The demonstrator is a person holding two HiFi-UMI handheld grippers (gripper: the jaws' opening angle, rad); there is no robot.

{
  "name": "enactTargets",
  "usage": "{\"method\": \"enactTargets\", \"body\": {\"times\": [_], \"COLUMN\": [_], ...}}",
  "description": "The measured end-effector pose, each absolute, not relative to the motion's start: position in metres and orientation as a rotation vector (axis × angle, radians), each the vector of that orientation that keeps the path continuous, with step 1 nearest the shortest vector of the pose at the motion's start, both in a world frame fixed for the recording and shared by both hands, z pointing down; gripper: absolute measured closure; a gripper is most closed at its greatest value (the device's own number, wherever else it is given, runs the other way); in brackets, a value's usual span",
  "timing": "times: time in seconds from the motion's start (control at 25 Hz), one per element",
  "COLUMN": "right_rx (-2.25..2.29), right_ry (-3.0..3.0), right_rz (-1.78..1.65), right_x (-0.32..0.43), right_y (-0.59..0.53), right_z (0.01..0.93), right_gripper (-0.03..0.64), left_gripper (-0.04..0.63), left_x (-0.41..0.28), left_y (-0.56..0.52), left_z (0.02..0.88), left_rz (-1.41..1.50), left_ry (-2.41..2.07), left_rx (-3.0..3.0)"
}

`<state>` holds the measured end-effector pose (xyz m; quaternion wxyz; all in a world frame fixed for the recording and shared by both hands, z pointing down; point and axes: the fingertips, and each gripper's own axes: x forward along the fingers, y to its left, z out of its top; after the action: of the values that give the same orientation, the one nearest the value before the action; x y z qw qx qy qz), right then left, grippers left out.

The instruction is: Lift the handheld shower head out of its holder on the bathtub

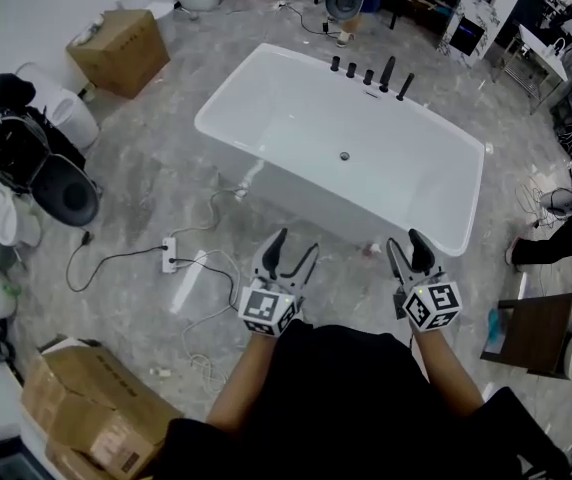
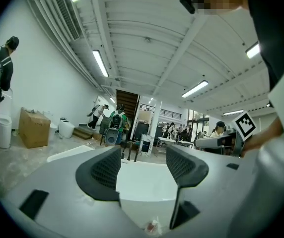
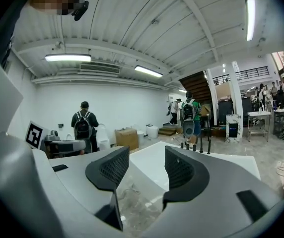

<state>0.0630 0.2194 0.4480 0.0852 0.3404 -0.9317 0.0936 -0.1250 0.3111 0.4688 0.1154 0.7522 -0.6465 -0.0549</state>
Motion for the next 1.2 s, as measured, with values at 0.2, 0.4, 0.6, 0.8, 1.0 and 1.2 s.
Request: {"method": "enactTargets", "body": {"times": [0.2, 0.4, 0.6, 0.8, 1.0, 1.2], "right_rx": [1.036, 1.054, 1.028, 1.037, 1.069, 1.077], "right_ry": [-2.74, -2.704, -2.68, -2.671, -2.674, -2.686], "right_rz": [0.25, 0.227, 0.241, 0.257, 0.327, 0.357], "right_x": [0.039, 0.018, 0.003, 0.0, 0.005, -0.009], "right_y": [0.207, 0.196, 0.198, 0.197, 0.185, 0.164], "right_z": [0.446, 0.448, 0.453, 0.459, 0.472, 0.481], "right_gripper": [0.414, 0.414, 0.415, 0.414, 0.416, 0.416], "left_gripper": [0.331, 0.33, 0.325, 0.325, 0.325, 0.325], "left_x": [-0.156, -0.178, -0.186, -0.197, -0.203, -0.21], "left_y": [0.311, 0.314, 0.306, 0.301, 0.291, 0.277], "left_z": [0.463, 0.462, 0.461, 0.47, 0.473, 0.476], "left_rz": [-0.186, -0.191, -0.19, -0.176, -0.151, -0.093], "left_ry": [-1.908, -1.898, -1.856, -1.877, -1.899, -1.89], "left_rx": [2.196, 2.25, 2.283, 2.243, 2.22, 2.233]}}
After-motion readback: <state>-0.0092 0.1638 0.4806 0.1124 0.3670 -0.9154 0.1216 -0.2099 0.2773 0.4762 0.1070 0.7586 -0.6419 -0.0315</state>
